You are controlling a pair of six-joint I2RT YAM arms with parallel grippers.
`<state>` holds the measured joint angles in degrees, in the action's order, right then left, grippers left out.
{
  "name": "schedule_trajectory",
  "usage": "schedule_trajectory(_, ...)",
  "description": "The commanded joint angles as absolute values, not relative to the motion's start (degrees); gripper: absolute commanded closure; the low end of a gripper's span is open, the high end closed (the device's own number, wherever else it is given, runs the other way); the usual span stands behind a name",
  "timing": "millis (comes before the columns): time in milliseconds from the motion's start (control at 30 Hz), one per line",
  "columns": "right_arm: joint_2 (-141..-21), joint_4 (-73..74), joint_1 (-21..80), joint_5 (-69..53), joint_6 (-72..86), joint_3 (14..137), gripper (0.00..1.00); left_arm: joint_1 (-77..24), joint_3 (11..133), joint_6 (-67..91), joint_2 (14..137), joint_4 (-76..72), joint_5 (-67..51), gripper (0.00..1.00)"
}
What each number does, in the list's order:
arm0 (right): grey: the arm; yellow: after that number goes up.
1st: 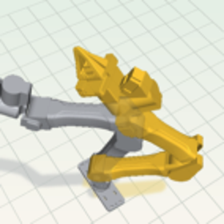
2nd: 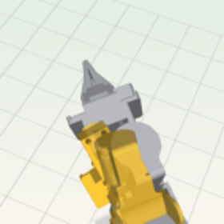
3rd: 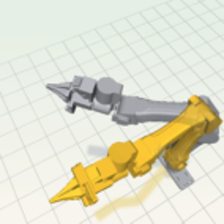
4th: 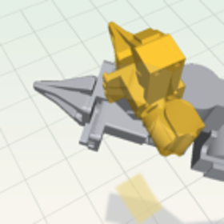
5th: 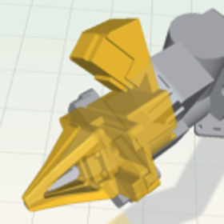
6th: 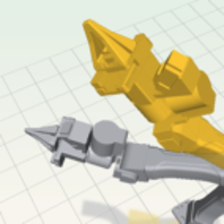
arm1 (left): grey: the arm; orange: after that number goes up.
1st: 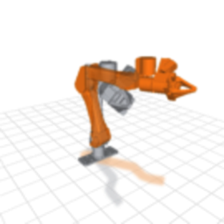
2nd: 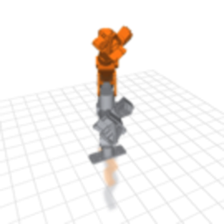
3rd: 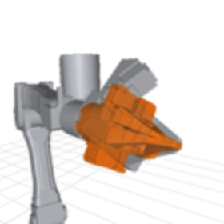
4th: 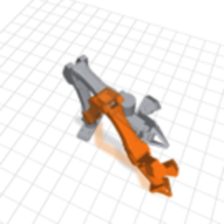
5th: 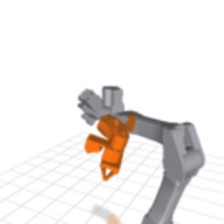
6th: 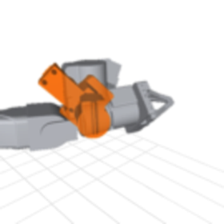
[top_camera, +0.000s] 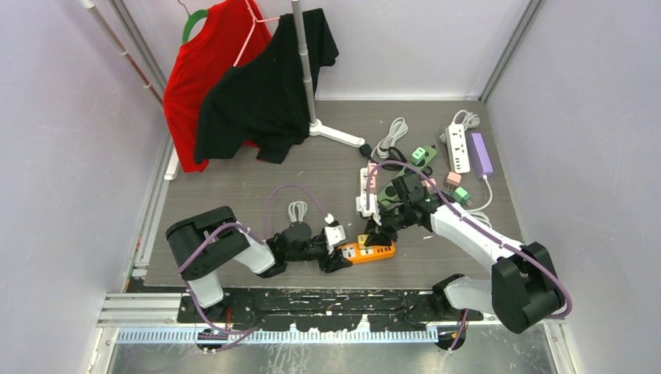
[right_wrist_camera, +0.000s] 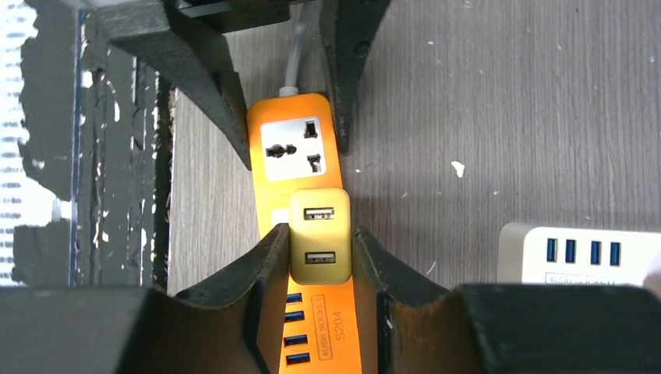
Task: Pull the plug off the socket
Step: Remove the plug from the socket.
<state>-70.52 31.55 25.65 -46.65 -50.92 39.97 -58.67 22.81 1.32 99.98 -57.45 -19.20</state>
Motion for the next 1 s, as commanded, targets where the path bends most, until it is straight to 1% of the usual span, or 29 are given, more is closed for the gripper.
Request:
schedule_trajectory(0, -68.67, 39.42, 25.13, -53.06, -62.78, 41.66, 0.99, -58.55, 22.42, 2.46, 100.43, -57.18, -17.23, 1.00)
schedule_trajectory(133, -69.85, 39.79, 28.16, -58.00, -62.92, 42.03, 0.98, -58.56, 23.78, 2.75, 100.60, -55.28, -17.20, 1.00)
schedule_trajectory(200, -70.15, 35.89, 28.56, -59.89, -57.20, 42.09, 0.98, -58.50, 24.76, 3.17, 100.91, -54.70, -17.33, 1.00)
schedule_trajectory(333, -69.72, 22.33, 27.28, -51.73, -41.98, 40.54, 0.98, -58.54, 25.13, 3.30, 101.45, -54.62, -17.29, 1.00)
schedule_trajectory(400, -69.64, 20.21, 24.93, -49.90, -39.29, 40.38, 0.99, -58.54, 24.92, 3.30, 101.46, -54.64, -17.16, 1.00)
schedule_trajectory(433, -69.27, 22.03, 23.70, -50.23, -40.50, 40.74, 0.99, -58.54, 24.68, 3.19, 101.36, -54.73, -17.09, 1.00)
schedule_trajectory(533, -67.94, 33.62, 20.81, -53.86, -53.59, 42.81, 0.99, -58.45, 23.74, 2.83, 100.66, -54.75, -16.58, 1.00)
schedule_trajectory(600, -67.37, 41.07, 20.60, -56.32, -62.31, 43.33, 0.99, -58.49, 23.16, 2.65, 100.17, -54.80, -16.33, 1.00)
schedule_trajectory(667, -67.24, 44.74, 21.05, -59.32, -67.21, 42.90, 0.99, -58.47, 23.03, 2.55, 99.92, -54.72, -16.23, 1.00)
schedule_trajectory(833, -68.79, 42.65, 26.30, -59.97, -65.96, 42.68, 0.99, -58.49, 24.08, 3.21, 100.40, -54.42, -16.83, 1.00)
schedule_trajectory(967, -69.07, 31.30, 27.42, -58.45, -52.86, 41.64, 0.99, -58.46, 25.03, 3.94, 101.42, -54.48, -17.31, 1.00)
